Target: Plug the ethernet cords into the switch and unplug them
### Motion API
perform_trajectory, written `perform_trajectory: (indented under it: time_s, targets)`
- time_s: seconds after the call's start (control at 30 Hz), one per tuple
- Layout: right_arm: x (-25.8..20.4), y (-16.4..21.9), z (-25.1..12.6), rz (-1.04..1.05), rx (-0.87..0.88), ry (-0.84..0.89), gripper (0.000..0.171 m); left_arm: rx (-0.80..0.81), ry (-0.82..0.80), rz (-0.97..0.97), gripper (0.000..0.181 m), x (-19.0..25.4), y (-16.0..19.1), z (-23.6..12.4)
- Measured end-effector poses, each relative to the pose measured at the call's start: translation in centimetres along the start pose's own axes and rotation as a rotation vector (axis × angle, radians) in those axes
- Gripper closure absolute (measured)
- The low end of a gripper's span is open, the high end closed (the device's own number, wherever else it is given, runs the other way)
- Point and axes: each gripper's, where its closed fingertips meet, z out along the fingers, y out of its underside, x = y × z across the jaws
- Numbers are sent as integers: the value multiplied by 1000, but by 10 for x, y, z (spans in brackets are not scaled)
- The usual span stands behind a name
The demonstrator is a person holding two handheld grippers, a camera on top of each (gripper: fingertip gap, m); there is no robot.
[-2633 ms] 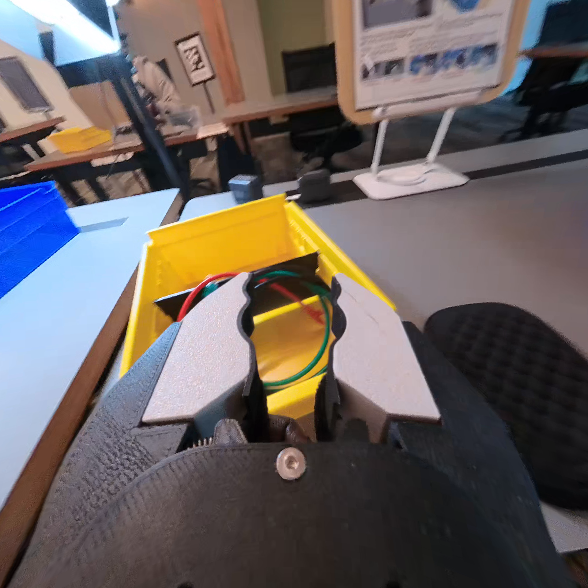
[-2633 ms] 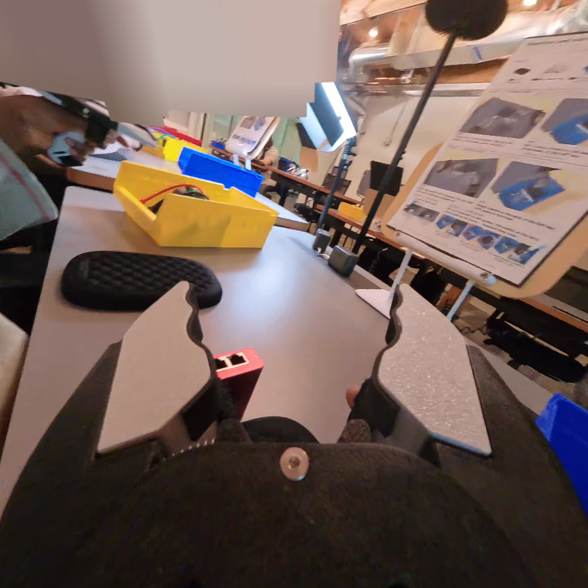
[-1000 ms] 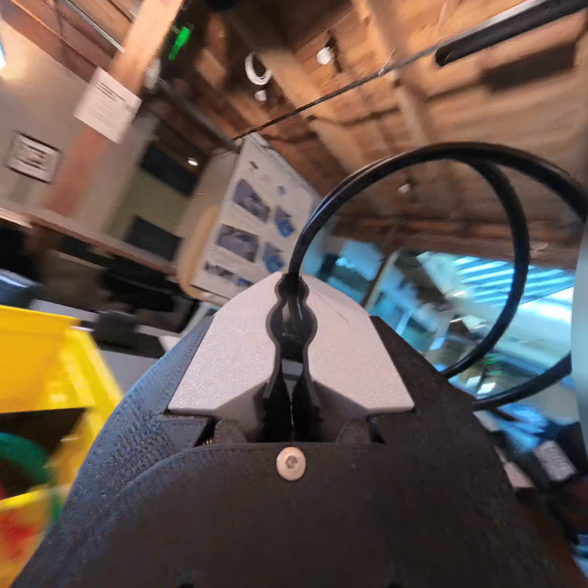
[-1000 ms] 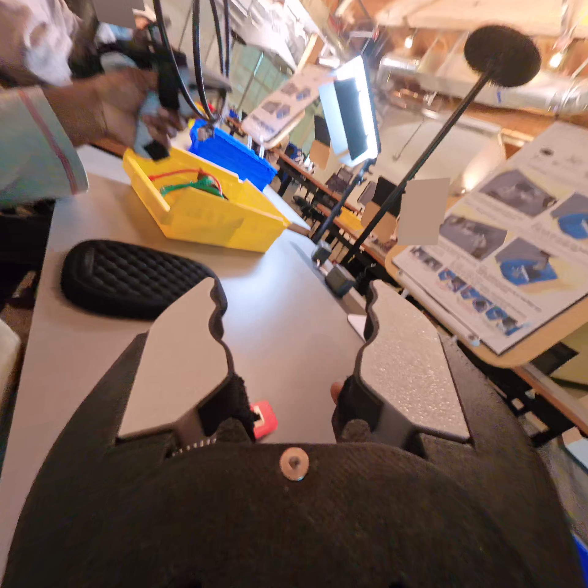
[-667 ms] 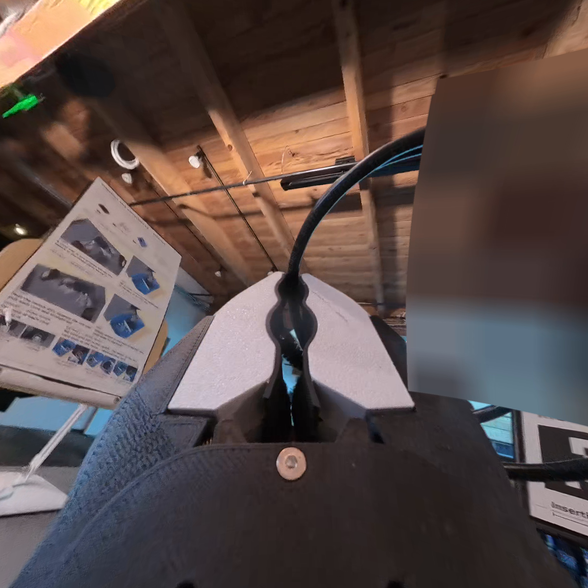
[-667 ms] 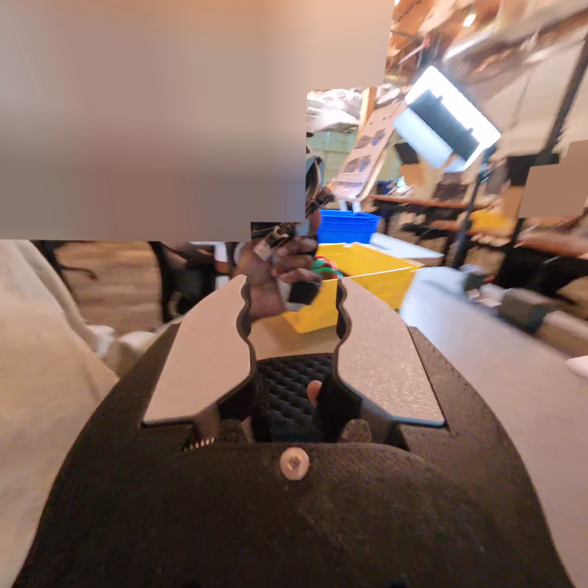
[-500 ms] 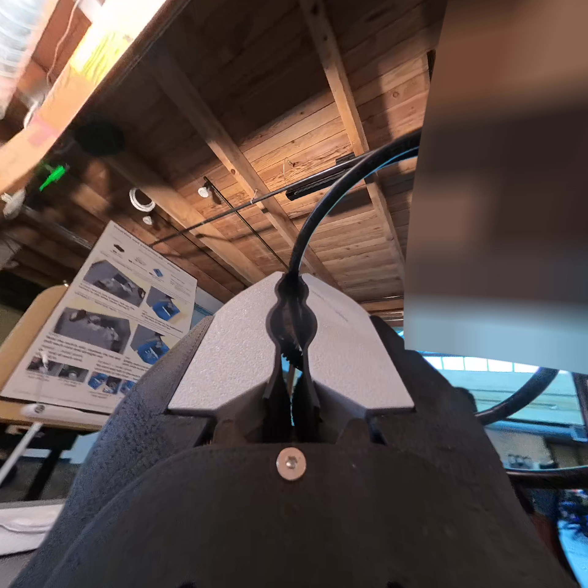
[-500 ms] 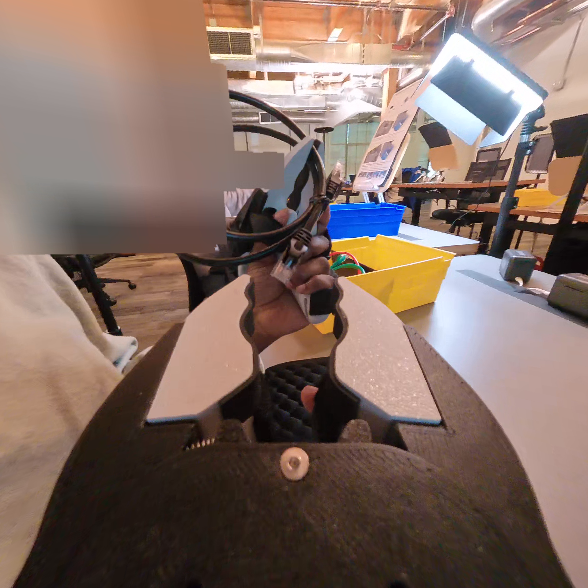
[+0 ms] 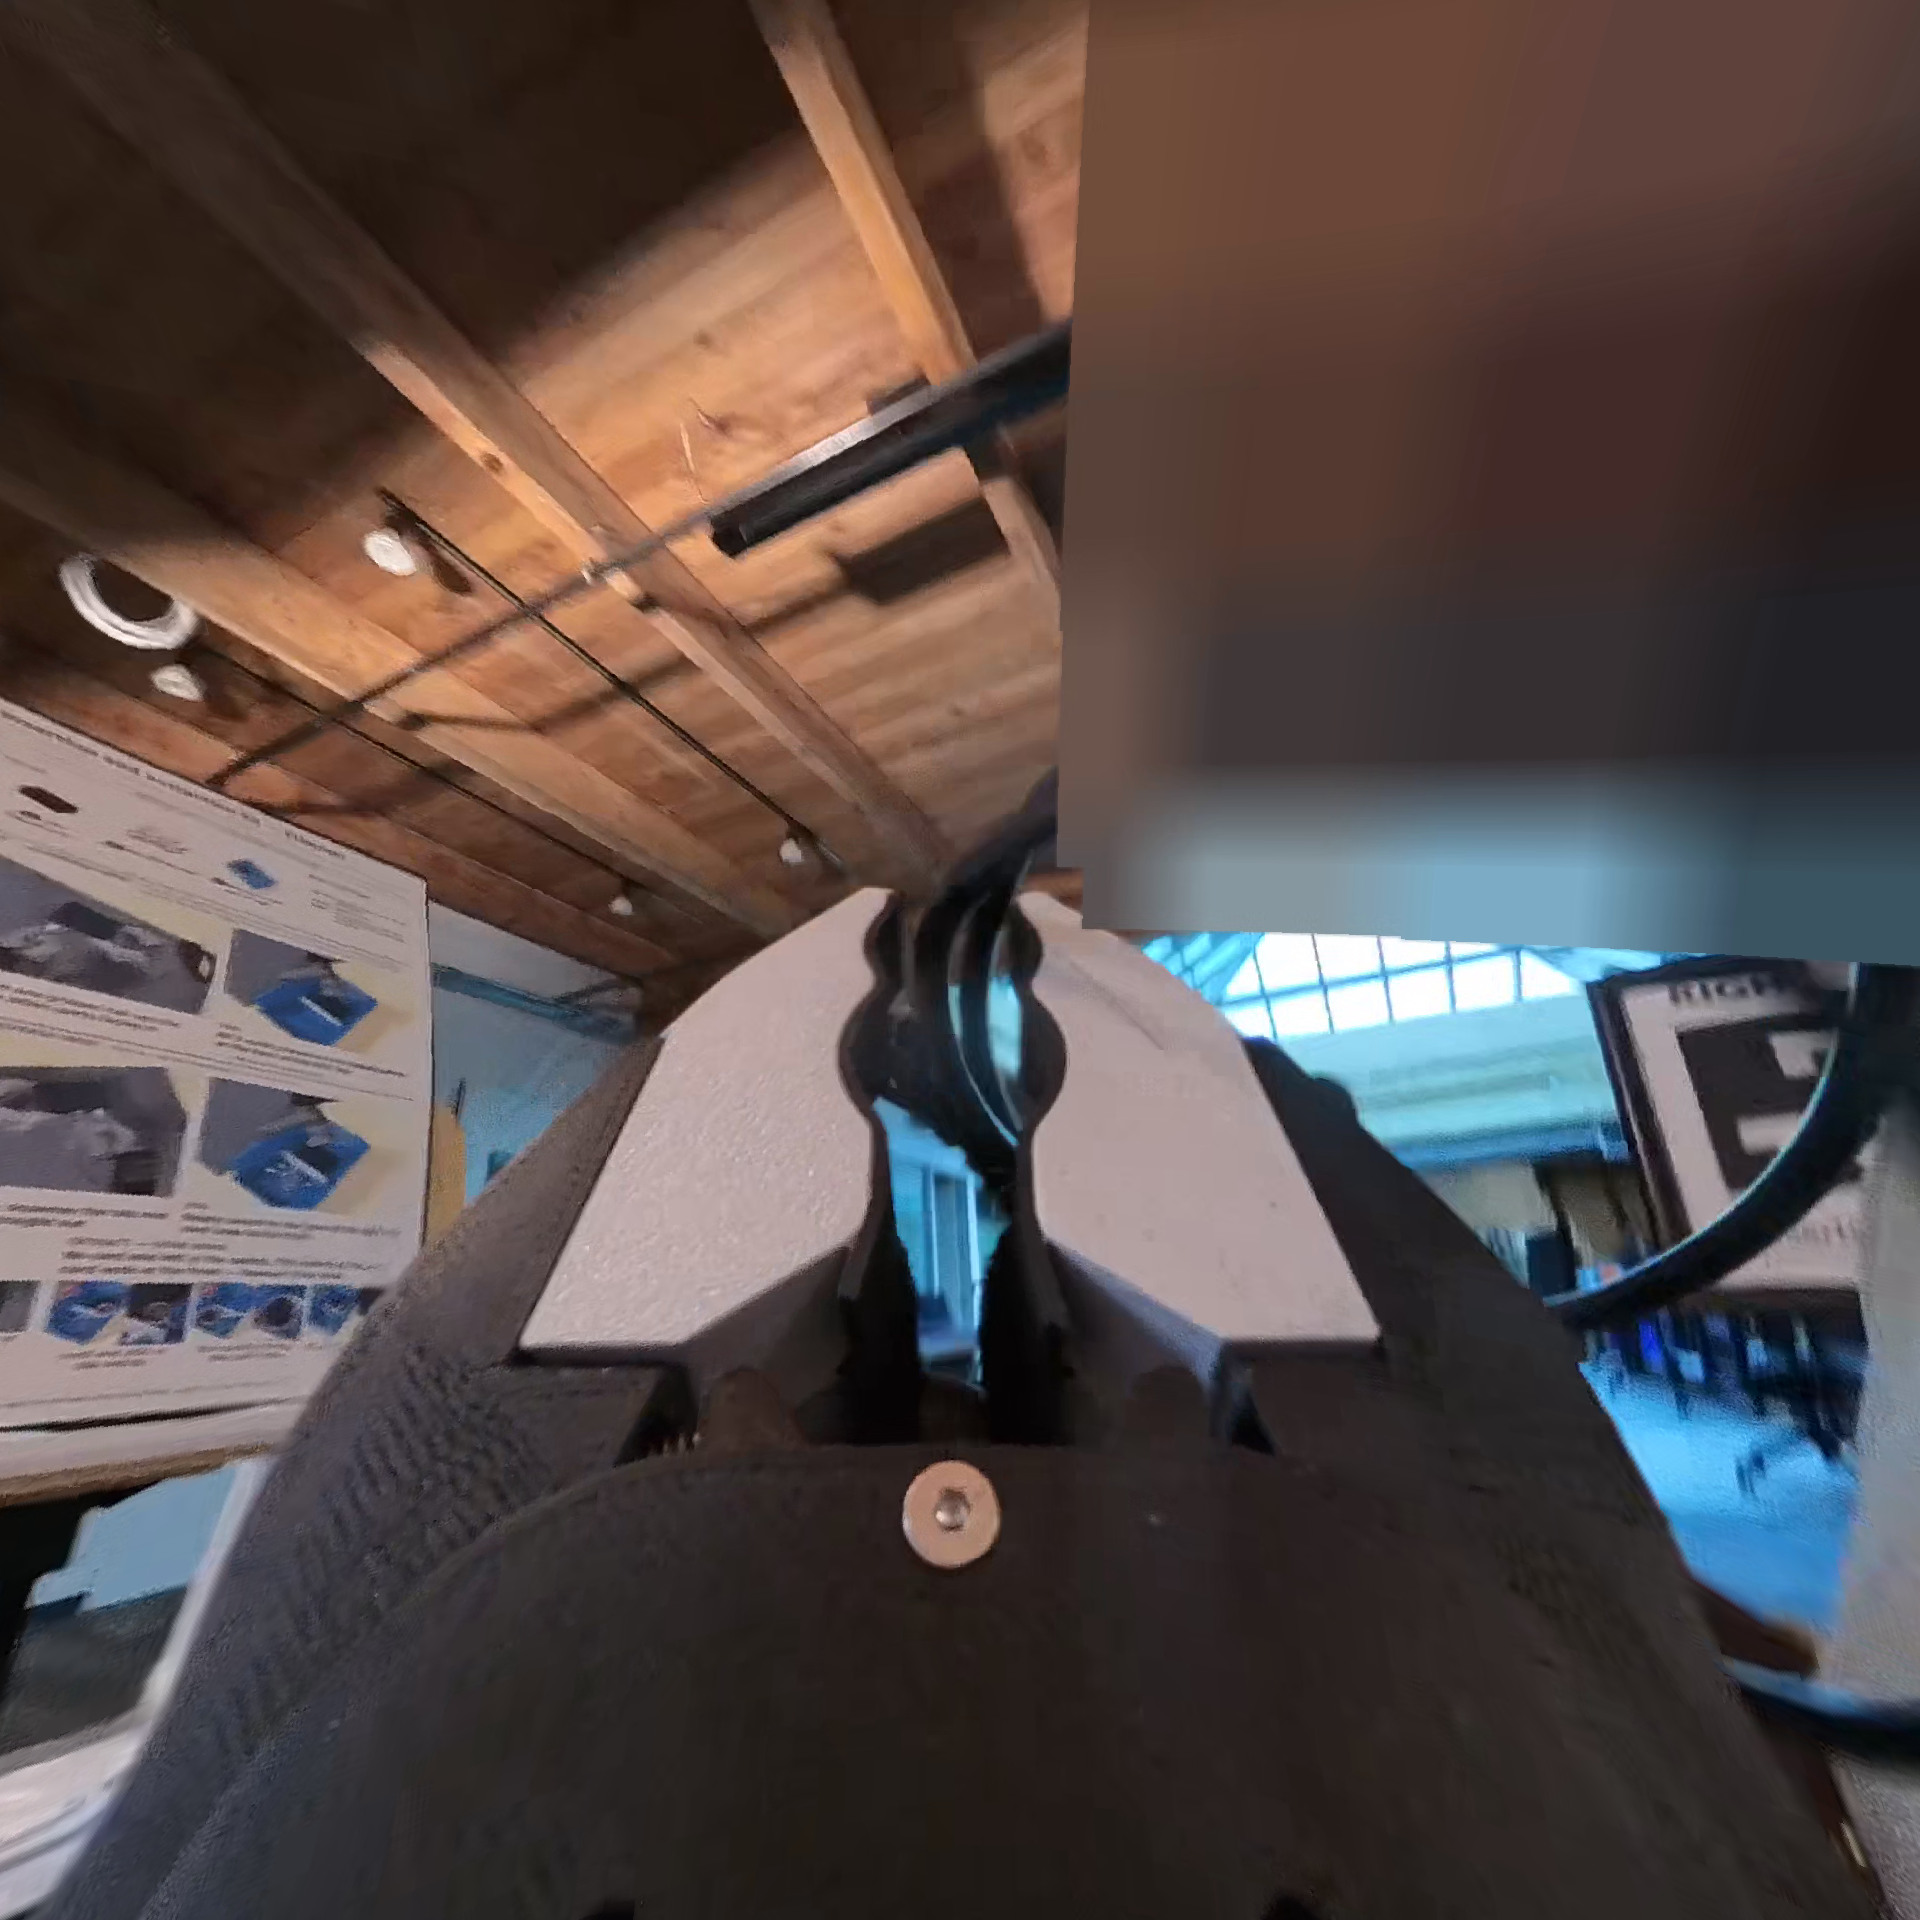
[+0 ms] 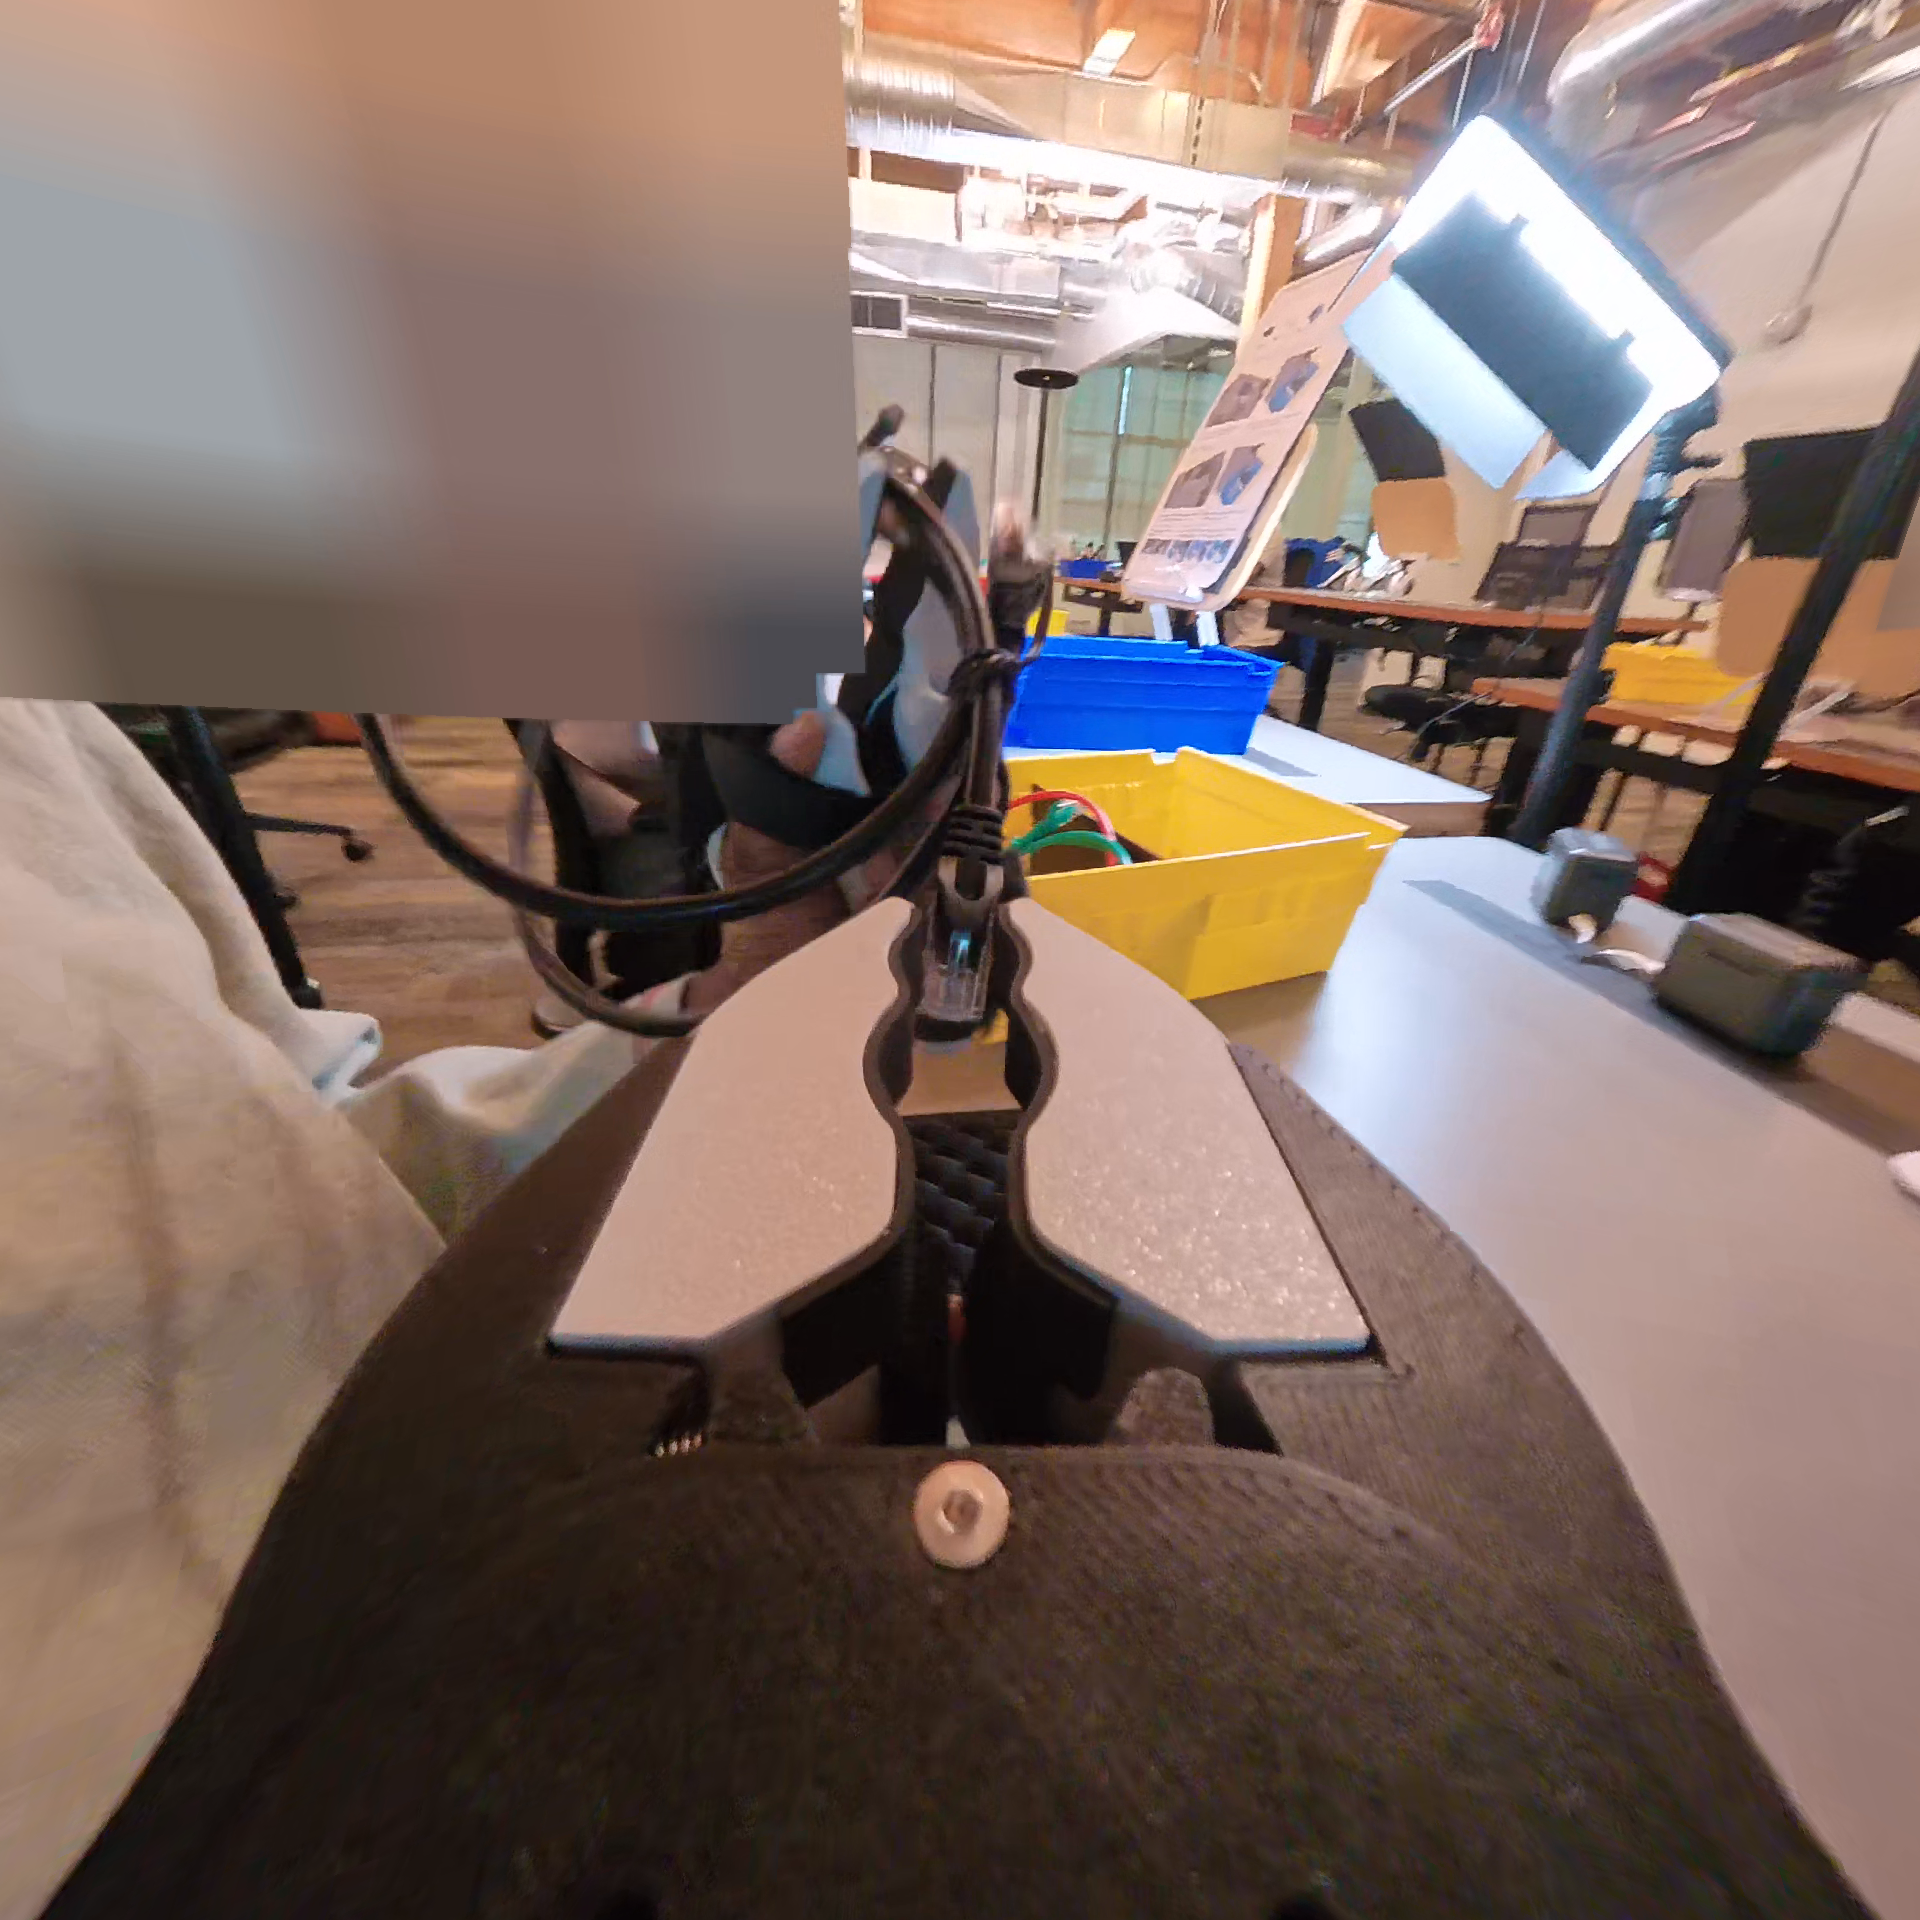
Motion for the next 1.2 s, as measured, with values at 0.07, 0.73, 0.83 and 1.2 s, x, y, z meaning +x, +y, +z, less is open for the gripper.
perform_trajectory:
  time_s: [0.07,0.73,0.83,1.2]
  targets:
    - [2,-5,-12,-70,-8,8,159,-123,48,105,151,0,0,-11]
    - [8,32,-18,-349,-239,47,159,-837,-45,497,144,-16,-37,-55]
    - [4,32,-16,-401,-245,27,159,-868,193,253,138,38,14,-22]
    - [-20,18,-26,-457,-155,-109,159,-1397,439,312,164,63,113,-45]
